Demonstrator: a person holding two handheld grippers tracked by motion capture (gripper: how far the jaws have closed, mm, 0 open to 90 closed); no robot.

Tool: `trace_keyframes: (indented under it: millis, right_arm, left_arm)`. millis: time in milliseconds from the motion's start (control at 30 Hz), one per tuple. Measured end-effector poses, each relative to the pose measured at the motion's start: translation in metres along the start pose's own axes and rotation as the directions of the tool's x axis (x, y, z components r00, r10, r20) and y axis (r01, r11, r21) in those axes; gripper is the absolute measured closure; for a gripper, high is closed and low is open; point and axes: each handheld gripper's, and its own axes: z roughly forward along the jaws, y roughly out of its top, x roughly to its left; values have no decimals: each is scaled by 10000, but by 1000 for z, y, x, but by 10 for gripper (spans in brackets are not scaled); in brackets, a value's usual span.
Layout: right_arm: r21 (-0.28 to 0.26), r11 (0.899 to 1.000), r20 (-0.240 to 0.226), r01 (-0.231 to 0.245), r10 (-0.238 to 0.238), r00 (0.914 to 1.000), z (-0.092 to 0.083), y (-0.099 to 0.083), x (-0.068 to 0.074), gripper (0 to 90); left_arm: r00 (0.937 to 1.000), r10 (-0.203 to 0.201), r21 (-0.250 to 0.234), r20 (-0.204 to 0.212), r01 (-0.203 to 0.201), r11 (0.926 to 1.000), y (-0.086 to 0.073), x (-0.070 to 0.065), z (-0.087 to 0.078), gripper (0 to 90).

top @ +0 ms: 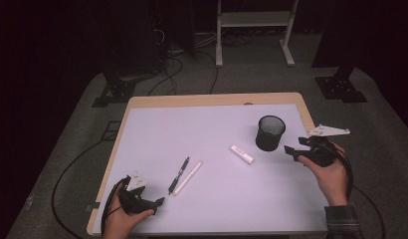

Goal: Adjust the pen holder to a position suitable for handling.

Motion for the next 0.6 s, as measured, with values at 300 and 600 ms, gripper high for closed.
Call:
trace_keyframes:
  millis: [300,600]
  right_arm:
    - [86,10000,-32,49,-49,10000,6,10,-2,320]
    - [-8,10000,-86,84,-84,9999,13,25,-3,323]
  left_arm:
    - [10000,33,-1,-2,-33,10000,0,0,0,0]
    - [10000,32,1,-2,-32,10000,0,0,0,0]
